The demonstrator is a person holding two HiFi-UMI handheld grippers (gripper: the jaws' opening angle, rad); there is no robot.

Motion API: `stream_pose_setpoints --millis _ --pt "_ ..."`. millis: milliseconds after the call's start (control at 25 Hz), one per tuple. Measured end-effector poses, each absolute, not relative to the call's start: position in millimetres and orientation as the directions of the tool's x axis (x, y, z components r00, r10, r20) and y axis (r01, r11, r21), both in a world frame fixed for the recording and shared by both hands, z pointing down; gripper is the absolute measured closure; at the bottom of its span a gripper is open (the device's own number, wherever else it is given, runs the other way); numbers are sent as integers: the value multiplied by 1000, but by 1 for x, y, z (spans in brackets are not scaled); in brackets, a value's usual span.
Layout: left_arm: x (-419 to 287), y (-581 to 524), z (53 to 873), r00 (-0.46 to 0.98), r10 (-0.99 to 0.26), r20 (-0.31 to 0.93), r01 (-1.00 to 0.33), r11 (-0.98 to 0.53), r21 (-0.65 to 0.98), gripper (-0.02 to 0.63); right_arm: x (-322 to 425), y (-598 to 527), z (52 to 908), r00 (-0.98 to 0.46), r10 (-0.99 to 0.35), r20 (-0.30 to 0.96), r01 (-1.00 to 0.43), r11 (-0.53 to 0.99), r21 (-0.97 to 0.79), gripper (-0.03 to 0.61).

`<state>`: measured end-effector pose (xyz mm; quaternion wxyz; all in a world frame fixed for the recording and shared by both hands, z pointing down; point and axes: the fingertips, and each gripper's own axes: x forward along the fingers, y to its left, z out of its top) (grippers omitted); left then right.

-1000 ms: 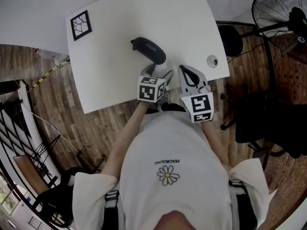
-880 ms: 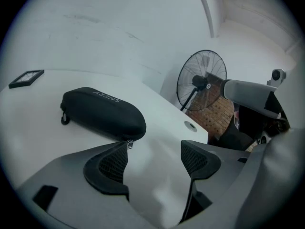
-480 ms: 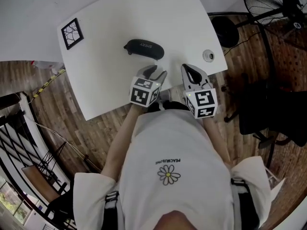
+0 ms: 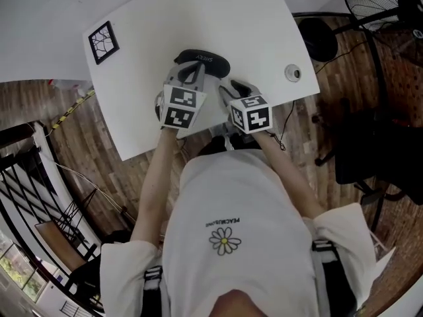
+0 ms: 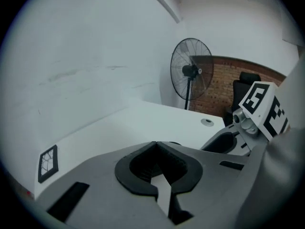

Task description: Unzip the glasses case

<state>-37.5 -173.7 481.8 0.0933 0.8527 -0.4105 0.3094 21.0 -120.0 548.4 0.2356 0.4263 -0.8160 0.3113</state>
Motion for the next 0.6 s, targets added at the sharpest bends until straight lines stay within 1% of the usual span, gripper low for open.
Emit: stream_pose_setpoints --millis 120,240,360,480,600 --pt "-30 -192 493 458 -628 629 -715 -681 -160 598 15 -131 563 -466 -555 689 -871 426 -246 436" --pt "-26 -200 507 439 -613 657 -689 -699 -192 598 10 -140 572 -421 -577 700 -893 402 -205 436" --pt "-23 -199 520 406 -599 690 -674 -706 -217 598 5 -137 575 -424 -558 713 -891 399 -218 436" --pt "-20 -199 525 396 -602 693 -669 -706 -231 598 6 -138 575 -417 -570 708 -892 406 -199 437" --pt "-20 -199 526 399 -590 702 -682 -702 -203 600 4 -141 573 -430 -581 691 -891 398 -220 458"
